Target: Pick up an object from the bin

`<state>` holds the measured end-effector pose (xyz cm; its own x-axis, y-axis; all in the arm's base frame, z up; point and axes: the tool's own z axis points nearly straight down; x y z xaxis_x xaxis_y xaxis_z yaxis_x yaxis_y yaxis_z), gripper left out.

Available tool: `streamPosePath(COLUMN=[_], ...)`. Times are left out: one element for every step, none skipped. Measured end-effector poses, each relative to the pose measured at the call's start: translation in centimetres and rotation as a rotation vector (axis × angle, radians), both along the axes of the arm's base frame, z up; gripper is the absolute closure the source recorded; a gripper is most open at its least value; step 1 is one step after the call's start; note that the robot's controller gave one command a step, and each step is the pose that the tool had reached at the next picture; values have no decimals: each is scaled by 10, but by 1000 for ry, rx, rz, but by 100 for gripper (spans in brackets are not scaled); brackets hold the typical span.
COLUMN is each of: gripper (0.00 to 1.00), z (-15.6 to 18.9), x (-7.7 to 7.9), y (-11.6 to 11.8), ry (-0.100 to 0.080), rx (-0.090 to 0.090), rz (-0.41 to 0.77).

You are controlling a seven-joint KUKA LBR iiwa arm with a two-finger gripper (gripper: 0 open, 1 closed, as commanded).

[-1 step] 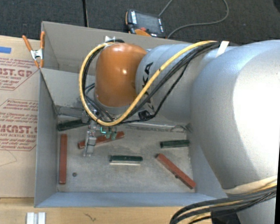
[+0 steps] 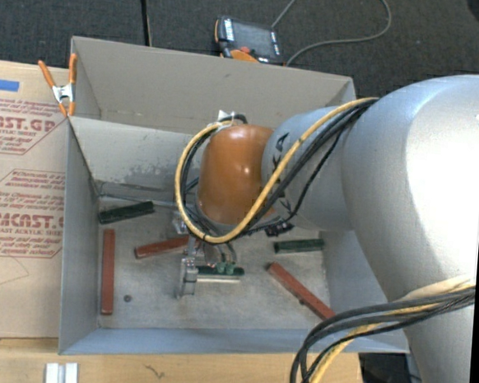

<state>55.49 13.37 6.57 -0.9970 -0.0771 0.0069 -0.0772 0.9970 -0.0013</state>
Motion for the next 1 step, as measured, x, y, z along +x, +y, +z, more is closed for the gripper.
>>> streamPosePath(gripper=[100], z=[4], x=[2], y=[4], ry=[-8], rx=[4], rz=[3])
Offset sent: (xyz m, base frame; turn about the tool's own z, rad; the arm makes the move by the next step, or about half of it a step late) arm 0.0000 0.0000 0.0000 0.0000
